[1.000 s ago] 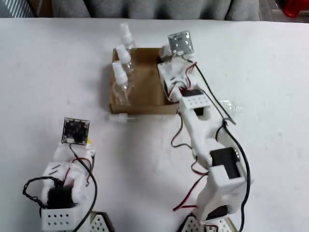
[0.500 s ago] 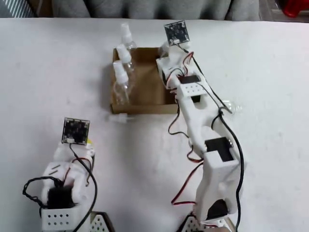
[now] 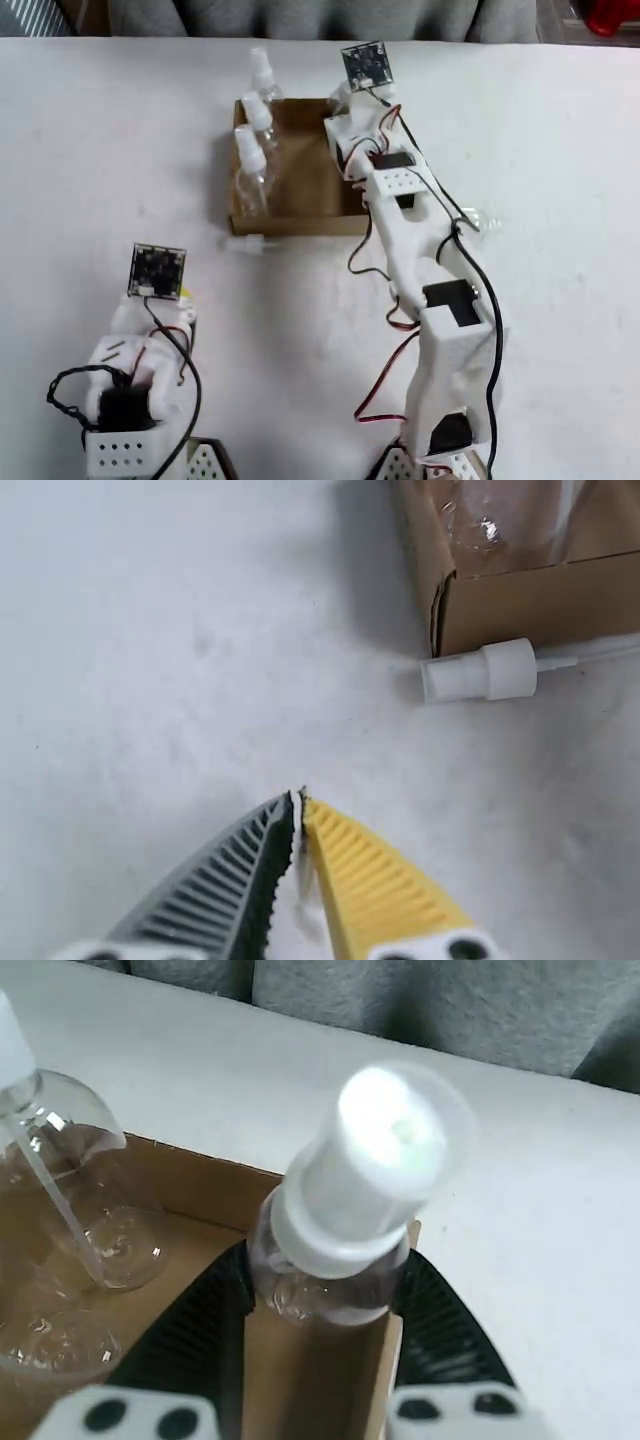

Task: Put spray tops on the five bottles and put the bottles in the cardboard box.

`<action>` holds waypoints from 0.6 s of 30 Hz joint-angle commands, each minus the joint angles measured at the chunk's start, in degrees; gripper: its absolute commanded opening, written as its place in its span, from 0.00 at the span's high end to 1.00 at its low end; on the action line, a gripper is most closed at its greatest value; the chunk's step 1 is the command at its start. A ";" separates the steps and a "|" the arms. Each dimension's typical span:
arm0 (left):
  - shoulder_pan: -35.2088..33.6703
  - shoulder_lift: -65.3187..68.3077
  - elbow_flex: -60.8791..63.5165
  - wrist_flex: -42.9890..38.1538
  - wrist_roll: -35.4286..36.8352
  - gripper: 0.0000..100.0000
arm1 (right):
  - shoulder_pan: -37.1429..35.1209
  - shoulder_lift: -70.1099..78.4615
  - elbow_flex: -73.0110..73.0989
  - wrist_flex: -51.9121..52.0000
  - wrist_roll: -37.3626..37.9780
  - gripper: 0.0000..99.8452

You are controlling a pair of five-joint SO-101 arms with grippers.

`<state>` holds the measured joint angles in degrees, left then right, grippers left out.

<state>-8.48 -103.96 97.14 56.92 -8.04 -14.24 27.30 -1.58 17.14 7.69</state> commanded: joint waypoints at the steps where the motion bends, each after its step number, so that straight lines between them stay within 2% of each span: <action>1: -0.40 -0.75 -0.18 -0.18 -0.35 0.97 | 1.19 -0.22 -2.29 5.85 0.88 0.99; 8: -0.40 -0.75 -0.18 -0.18 -0.35 0.97 | 1.27 0.22 -10.02 17.54 0.88 0.99; 18: -0.40 -0.75 -0.18 -0.18 -0.35 0.97 | 1.36 0.31 -13.63 15.96 0.70 0.99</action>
<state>-8.48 -103.96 97.14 56.92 -8.04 -14.07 28.26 -12.75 34.46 7.69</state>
